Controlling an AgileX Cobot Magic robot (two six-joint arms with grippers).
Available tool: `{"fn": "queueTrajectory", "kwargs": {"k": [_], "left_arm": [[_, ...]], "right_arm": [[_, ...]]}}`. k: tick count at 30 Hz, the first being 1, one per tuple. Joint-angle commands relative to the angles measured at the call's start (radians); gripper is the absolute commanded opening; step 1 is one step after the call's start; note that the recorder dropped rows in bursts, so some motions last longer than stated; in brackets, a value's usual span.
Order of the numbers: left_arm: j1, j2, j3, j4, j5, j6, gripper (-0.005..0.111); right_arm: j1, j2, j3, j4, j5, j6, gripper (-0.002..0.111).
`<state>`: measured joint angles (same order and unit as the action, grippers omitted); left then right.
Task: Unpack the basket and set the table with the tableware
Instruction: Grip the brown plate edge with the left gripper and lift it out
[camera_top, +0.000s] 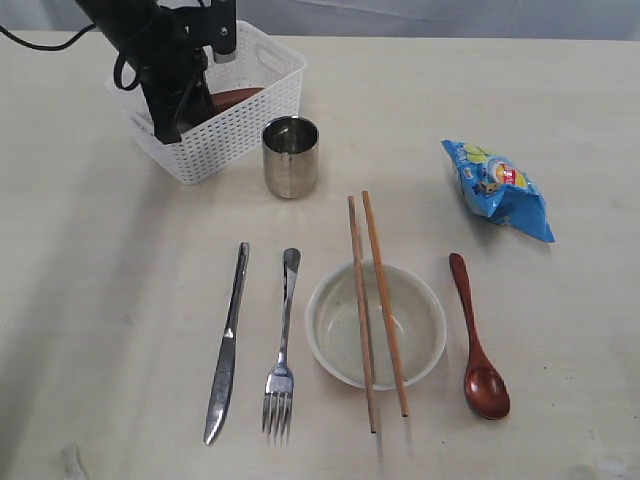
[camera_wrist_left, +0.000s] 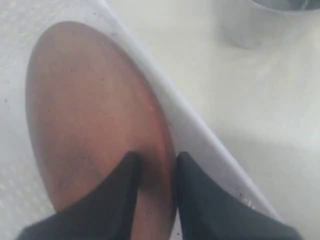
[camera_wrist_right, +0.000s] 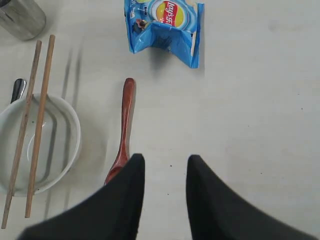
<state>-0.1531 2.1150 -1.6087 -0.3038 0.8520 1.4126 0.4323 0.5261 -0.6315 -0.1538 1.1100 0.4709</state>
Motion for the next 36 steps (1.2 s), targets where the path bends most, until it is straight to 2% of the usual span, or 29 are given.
{"fn": "queueTrajectory", "kwargs": {"k": [1, 12, 21, 24, 28, 32, 36], "left_arm": [[-0.003, -0.011, 0.007, 0.010, 0.027, -0.005, 0.000], [-0.003, -0.135, 0.007, 0.110, -0.028, -0.020, 0.000], [-0.011, -0.267, 0.007, 0.115, -0.070, -0.033, 0.000], [-0.047, -0.307, 0.007, 0.122, -0.058, -0.019, 0.000], [-0.129, -0.346, 0.007, 0.123, -0.118, 0.000, 0.000], [-0.226, -0.346, 0.007, 0.154, -0.144, 0.000, 0.000], [-0.313, -0.334, 0.008, 0.200, -0.206, 0.000, 0.000]], "right_arm": [[0.003, 0.000, -0.008, -0.015, -0.004, -0.011, 0.029], [0.003, 0.000, -0.008, -0.017, -0.028, -0.004, 0.029], [0.003, 0.000, -0.008, -0.129, -0.021, 0.083, 0.029], [0.003, 0.002, -0.008, -0.170, -0.005, 0.112, 0.032], [0.003, 0.028, -0.034, -0.288, 0.009, 0.143, 0.040], [0.003, 0.102, -0.094, -0.402, 0.009, 0.172, 0.040], [0.003, 0.184, -0.150, -0.398, -0.010, 0.172, 0.040]]}}
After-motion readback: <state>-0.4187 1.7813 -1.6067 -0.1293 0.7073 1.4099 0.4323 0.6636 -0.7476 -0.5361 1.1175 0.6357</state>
